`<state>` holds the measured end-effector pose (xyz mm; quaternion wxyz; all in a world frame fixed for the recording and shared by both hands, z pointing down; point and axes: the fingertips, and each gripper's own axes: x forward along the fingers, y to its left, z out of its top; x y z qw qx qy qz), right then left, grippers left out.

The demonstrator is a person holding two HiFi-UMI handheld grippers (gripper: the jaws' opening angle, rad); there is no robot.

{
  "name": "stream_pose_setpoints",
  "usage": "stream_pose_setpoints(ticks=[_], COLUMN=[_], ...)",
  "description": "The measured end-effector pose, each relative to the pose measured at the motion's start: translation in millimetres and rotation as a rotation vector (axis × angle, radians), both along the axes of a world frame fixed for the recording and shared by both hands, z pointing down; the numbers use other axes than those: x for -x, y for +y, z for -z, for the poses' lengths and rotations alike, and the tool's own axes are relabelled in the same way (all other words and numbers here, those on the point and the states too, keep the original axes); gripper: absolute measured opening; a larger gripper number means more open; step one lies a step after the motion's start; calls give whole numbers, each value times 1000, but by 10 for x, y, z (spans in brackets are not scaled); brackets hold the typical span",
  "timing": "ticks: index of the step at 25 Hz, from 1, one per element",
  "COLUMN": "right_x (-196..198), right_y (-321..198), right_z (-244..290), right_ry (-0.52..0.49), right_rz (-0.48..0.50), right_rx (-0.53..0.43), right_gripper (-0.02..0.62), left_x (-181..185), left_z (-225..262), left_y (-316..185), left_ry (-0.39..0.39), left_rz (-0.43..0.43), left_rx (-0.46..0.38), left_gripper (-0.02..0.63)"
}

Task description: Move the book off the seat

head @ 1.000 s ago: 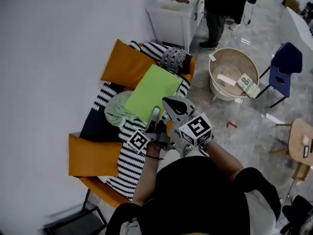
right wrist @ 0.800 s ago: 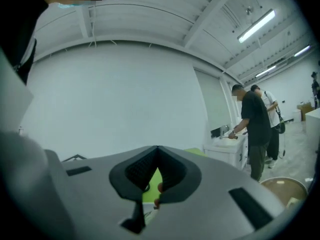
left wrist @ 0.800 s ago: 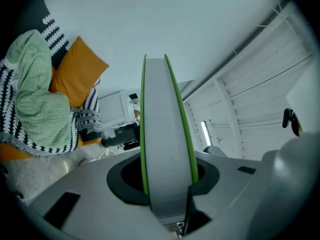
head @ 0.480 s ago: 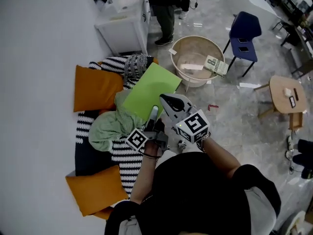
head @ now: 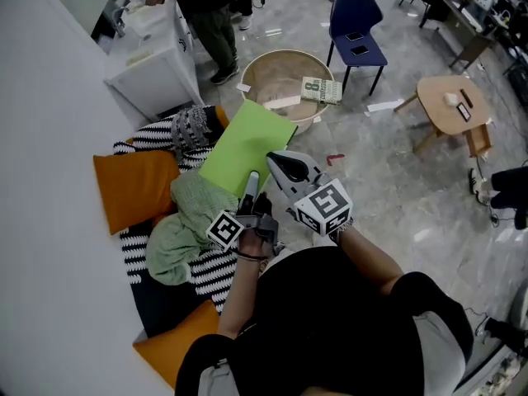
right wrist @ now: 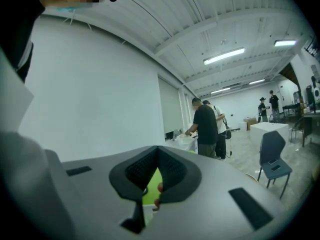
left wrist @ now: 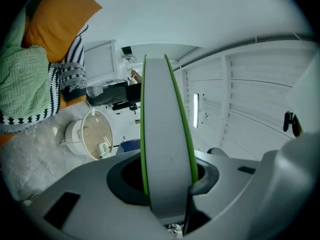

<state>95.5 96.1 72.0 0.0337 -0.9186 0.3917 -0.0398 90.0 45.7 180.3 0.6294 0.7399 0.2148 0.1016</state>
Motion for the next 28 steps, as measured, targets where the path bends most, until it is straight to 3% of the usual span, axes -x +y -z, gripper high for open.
stream_pose_setpoints(ticks=[5, 14, 28], right_x=[-177, -788, -1849], right_y=[391, 1181, 2498], right_z=[-32, -106, -175], right_ry=[-1, -16, -37], right_rz=[-77, -127, -67], right_rx=[1, -10, -20], right_gripper=[15, 15, 15], left_x=[-234, -804, -1748], left_z=[-80, -84, -154], left_y=[325, 1005, 1984], left_ry=[-9, 0, -33], left_rz=[-67, -82, 50], left_rx=[-27, -28, -70], left_gripper=[152, 152, 152])
